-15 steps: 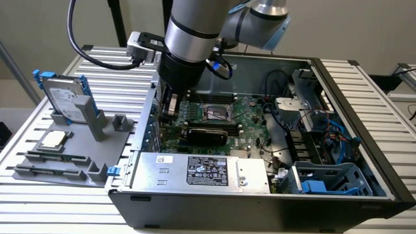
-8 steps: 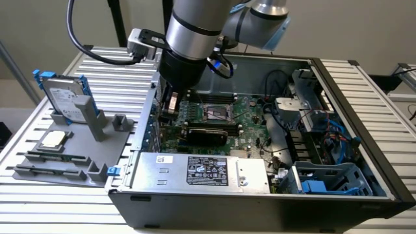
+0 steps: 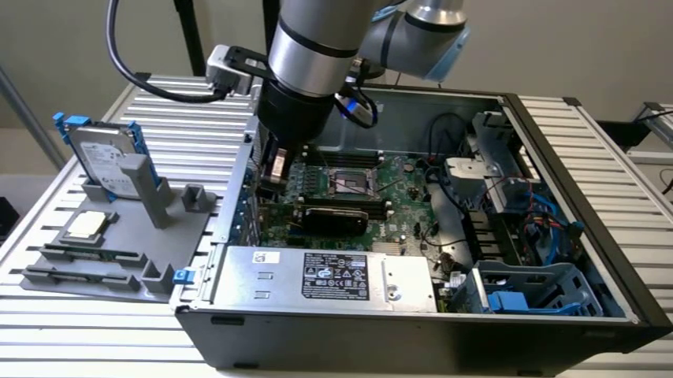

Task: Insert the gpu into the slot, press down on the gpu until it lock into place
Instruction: 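Press down on the gpu until it lock into place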

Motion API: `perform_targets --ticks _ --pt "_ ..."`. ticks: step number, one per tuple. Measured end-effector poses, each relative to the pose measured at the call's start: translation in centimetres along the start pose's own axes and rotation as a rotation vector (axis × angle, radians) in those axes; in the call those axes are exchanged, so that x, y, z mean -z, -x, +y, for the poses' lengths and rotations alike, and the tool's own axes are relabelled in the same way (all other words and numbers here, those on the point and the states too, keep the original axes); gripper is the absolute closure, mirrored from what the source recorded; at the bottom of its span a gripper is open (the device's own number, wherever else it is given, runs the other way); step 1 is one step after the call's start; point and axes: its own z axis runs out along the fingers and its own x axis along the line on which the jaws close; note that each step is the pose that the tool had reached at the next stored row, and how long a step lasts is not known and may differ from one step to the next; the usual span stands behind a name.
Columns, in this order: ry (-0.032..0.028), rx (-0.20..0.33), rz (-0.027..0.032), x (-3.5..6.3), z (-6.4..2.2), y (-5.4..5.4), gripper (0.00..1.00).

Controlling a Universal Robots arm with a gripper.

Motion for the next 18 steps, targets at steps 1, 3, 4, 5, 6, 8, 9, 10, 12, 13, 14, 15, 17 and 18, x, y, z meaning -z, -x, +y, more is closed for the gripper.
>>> perform_targets --ticks 1,3,4,5,6,8,9,10,12,13,14,15,17,18 --pt "0.0000 -0.006 -0.0018 -0.01 0.00 0.00 0.89" --pt "0.0000 -0.017 -0.0044 -0.01 0.00 0.00 0.89" --pt "0.0001 -0.022 -0.0054 -0.02 0.00 0.00 0.89" --pt "0.0001 -0.028 -0.0063 -0.02 0.00 0.00 0.89" --pt "0.0002 -0.033 -0.0073 -0.03 0.00 0.00 0.89" --pt "0.0002 -0.042 -0.0085 -0.06 0.01 0.00 0.89" --pt "0.0002 -0.046 -0.0086 -0.07 0.02 0.00 0.89" --pt "0.0003 -0.049 -0.0082 -0.08 0.04 0.00 0.89" --pt "0.0001 -0.054 -0.0067 -0.11 0.06 -0.01 0.89" --pt "0.0000 -0.057 -0.0058 -0.12 0.07 0.00 0.89" --pt "0.0000 -0.059 -0.0049 -0.13 0.07 -0.01 0.89" --pt "0.0000 -0.062 -0.0043 -0.14 0.08 0.00 0.89" --pt "-0.0001 -0.068 -0.0041 -0.15 0.08 -0.01 0.89" --pt "-0.0001 -0.070 -0.0045 -0.15 0.08 -0.01 0.89"
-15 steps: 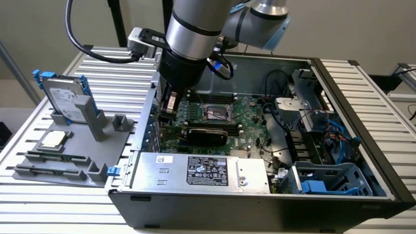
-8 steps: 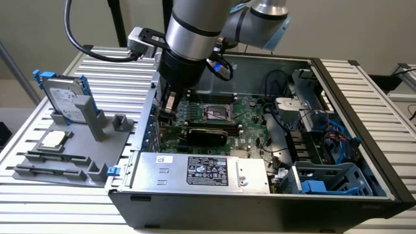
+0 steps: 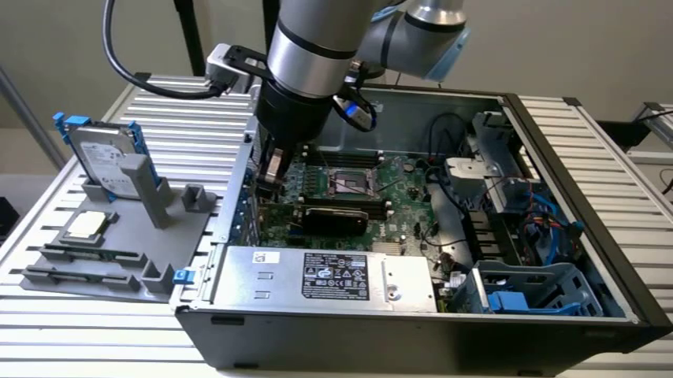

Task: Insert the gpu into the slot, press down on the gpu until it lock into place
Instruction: 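Press down on the gpu until it lock into place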

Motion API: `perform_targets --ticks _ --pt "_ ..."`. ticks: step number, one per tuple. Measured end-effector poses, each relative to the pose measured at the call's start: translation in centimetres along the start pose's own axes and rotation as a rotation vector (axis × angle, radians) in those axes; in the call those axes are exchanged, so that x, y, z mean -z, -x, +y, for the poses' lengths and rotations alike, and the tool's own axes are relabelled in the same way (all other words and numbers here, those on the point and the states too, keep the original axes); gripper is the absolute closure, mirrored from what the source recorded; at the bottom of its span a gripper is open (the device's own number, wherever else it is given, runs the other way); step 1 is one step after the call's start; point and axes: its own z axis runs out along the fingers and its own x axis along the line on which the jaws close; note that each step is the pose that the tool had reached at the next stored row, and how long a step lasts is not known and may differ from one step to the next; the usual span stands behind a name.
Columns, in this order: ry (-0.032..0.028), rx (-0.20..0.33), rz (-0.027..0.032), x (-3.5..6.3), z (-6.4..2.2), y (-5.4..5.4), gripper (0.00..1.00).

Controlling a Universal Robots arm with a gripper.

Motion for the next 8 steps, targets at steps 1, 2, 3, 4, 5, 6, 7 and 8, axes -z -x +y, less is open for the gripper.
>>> perform_targets --ticks 1,2,3,4,5,6,7,8 --pt "0.0000 -0.003 -0.0008 -0.01 0.00 0.01 0.89" --pt "0.0001 -0.006 -0.0017 -0.01 0.01 0.02 0.89" --pt "0.0001 -0.008 -0.0023 -0.01 0.01 0.04 0.89" --pt "0.0003 -0.010 -0.0030 -0.01 0.02 0.06 0.89" --pt "0.0003 -0.012 -0.0034 -0.01 0.02 0.08 0.89" --pt "0.0003 -0.014 -0.0037 -0.01 0.02 0.10 0.89" --pt "0.0003 -0.016 -0.0041 -0.01 0.02 0.11 0.89" --pt "0.0004 -0.018 -0.0042 0.00 0.02 0.12 0.89"
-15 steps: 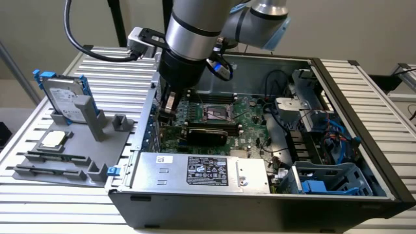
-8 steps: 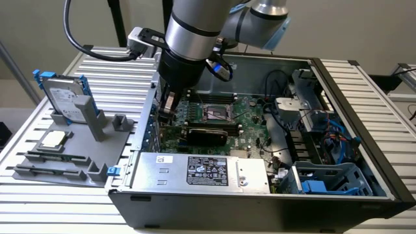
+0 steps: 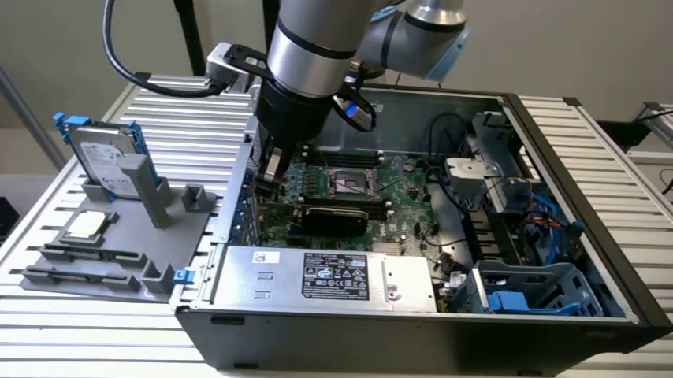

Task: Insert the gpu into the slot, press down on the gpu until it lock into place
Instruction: 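Press down on the gpu until it lock into place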

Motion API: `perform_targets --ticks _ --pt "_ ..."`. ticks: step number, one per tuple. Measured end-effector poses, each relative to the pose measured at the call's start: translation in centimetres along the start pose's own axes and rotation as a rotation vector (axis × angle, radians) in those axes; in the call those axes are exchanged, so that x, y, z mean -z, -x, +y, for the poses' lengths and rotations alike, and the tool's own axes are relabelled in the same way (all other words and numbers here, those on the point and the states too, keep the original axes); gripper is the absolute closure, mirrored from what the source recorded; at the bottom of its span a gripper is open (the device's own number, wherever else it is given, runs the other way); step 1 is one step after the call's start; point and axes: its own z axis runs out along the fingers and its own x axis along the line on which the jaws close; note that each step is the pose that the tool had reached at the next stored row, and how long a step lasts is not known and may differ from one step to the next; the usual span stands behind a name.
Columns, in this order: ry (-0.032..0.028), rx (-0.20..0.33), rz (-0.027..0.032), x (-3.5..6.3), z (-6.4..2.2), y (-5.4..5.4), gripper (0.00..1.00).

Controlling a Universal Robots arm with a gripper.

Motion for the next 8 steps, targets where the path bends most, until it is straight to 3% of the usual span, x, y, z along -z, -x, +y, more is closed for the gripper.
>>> perform_targets --ticks 8 --pt "0.0000 -0.006 -0.0005 0.00 0.02 0.21 0.89"
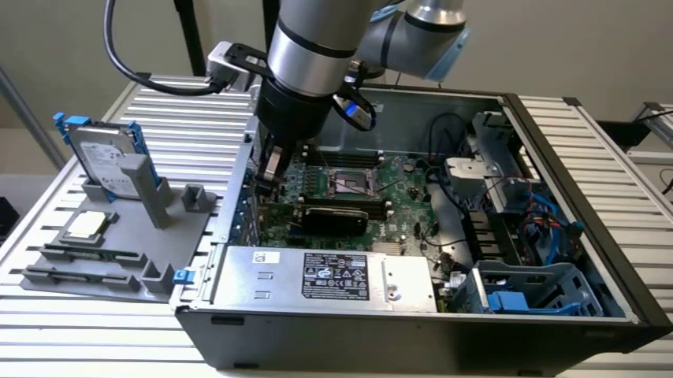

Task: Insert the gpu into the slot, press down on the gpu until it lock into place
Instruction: 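Press down on the gpu until it lock into place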

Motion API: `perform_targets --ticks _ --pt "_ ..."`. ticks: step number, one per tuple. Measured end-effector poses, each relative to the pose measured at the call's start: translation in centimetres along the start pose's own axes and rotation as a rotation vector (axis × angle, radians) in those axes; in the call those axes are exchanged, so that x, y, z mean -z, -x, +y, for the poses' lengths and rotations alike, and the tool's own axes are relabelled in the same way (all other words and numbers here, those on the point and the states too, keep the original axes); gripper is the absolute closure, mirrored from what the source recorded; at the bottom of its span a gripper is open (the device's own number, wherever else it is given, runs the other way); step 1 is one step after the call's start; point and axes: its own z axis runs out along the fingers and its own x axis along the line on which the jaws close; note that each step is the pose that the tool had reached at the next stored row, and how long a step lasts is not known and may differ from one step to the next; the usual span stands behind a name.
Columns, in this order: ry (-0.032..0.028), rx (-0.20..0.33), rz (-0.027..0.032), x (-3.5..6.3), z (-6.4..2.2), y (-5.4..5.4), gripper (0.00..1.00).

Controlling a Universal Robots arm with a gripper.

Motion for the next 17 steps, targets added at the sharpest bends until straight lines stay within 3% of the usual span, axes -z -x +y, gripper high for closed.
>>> perform_targets --ticks 9,17 --pt "0.0016 -0.005 -0.0002 -0.02 0.06 0.25 0.89" --pt "0.0073 -0.011 0.0019 -0.02 0.11 0.37 0.89"
